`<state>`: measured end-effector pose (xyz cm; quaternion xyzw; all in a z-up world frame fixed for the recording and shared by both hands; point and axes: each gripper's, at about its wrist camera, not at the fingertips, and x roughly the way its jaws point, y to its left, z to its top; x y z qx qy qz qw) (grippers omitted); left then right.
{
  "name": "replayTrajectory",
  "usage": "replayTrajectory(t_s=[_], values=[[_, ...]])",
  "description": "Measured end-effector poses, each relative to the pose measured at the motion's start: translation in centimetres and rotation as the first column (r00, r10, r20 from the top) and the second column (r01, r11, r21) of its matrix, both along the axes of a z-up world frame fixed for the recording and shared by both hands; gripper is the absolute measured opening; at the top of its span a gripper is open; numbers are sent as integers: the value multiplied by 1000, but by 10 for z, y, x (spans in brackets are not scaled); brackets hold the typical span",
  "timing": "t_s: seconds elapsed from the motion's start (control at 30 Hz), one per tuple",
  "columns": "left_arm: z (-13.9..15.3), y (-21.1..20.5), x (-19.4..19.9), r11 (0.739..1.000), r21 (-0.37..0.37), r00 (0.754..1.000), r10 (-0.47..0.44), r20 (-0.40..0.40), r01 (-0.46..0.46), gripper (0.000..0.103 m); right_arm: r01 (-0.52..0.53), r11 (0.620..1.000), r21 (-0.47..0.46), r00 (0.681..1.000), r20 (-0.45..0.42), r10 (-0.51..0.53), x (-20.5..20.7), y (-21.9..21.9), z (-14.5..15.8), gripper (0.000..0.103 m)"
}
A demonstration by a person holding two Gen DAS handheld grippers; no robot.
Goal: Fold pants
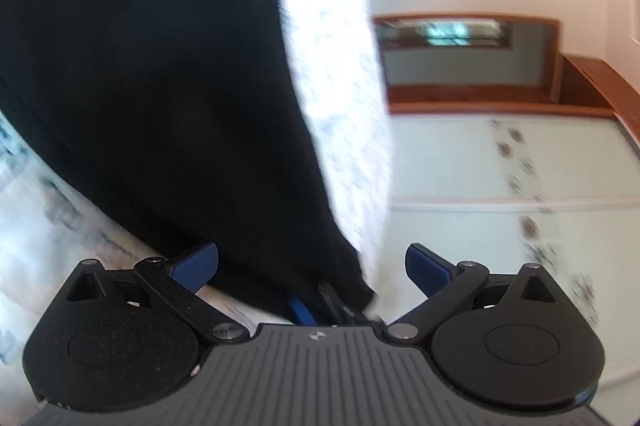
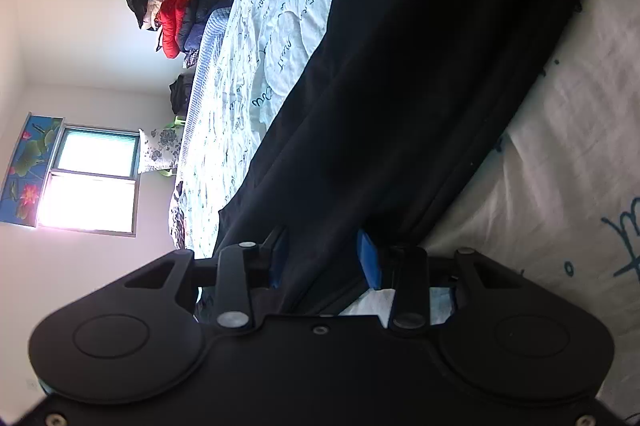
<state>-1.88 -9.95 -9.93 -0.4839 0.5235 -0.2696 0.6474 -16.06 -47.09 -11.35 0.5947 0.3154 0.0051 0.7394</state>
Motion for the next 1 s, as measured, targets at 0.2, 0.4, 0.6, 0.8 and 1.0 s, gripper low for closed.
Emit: replayTrajectory(t_s=[0.2, 0.4, 0.6, 0.8, 1.0], values=[[-16, -2, -3, 1000, 17, 997, 19, -71, -18, 97, 15, 1000, 2, 1000, 1, -15, -1, 0, 1, 40], [1, -9, -6, 982, 190, 997, 5, 76, -19, 76, -4, 997, -78, 1000, 25, 6, 9, 21, 8, 41], [7, -27, -22, 883, 469, 971, -103, 216, -11, 14, 4, 995, -95, 1000, 6, -3, 10, 26, 1, 12], [18, -22, -29, 873, 487, 968, -105, 228, -20, 3, -31, 993, -112, 997, 64, 38, -2, 33, 17, 5], [17, -2, -37, 843, 535, 944, -225, 240, 65, 5, -63, 993, -98, 998, 14, 65, -29, 40, 2, 4]])
